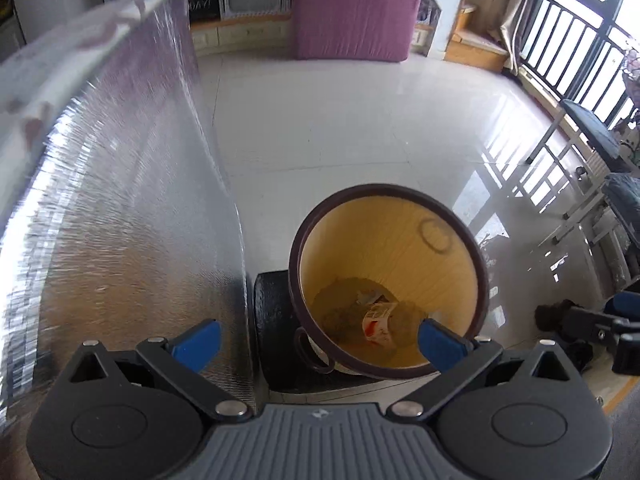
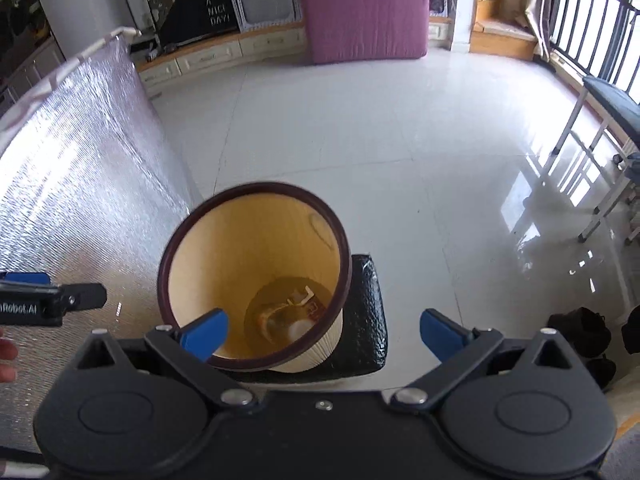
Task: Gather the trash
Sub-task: 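Raise both open tools away from the wastebasket back toward the table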
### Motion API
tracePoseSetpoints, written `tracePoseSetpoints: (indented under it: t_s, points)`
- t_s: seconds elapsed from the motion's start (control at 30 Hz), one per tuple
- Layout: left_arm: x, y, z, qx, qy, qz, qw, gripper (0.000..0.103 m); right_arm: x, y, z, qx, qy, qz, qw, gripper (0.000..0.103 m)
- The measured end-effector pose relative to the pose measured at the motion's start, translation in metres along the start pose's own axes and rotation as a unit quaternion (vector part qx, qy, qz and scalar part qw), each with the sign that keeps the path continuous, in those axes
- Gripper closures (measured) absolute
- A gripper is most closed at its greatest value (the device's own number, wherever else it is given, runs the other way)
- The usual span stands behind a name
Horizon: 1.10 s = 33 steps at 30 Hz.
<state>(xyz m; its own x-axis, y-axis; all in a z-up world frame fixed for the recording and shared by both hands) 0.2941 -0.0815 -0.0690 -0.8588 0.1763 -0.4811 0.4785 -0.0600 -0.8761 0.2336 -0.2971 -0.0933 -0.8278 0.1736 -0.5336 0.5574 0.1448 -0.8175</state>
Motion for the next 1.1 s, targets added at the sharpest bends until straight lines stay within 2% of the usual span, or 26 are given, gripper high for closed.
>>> tracePoseSetpoints:
  t_s: [0.47,0.7,0.9,1.1]
  points:
    - [0.021,-0.088,-0.009,0.018,0.002,0.063,0.9979,0.0,0.012,-0.083,-0.022,-0.007,-0.011,0.059,0.998,0.0]
    - [0.025,-0.129,-0.028,0.02,0.01,0.101,0.9946,0.0,0.017,-0.122,-0.043,-0.008,-0.021,0.092,0.996,0.0]
    - [0.03,-0.171,-0.066,0.018,-0.006,0.154,0.9879,0.0,0.016,-0.154,-0.073,-0.017,-0.044,0.138,0.989,0.0]
    - [0.039,-0.208,-0.12,0.0,-0.034,0.204,0.9783,0.0,0.008,-0.164,-0.108,-0.043,-0.051,0.178,0.982,0.0]
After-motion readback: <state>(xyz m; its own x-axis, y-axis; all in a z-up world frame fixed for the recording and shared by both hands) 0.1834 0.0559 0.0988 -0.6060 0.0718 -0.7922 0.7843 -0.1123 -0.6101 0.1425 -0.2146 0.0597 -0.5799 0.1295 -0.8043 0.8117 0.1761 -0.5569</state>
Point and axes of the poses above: each gripper's, at about its wrist camera, not at the fingertips, and y roughly the way its jaws point, z to its right, x to its underside, the point moved 2 cm from there along y, roughly the way its jaws point, and after that the axes turned 6 degrees about -x, right-handed, at the moved point
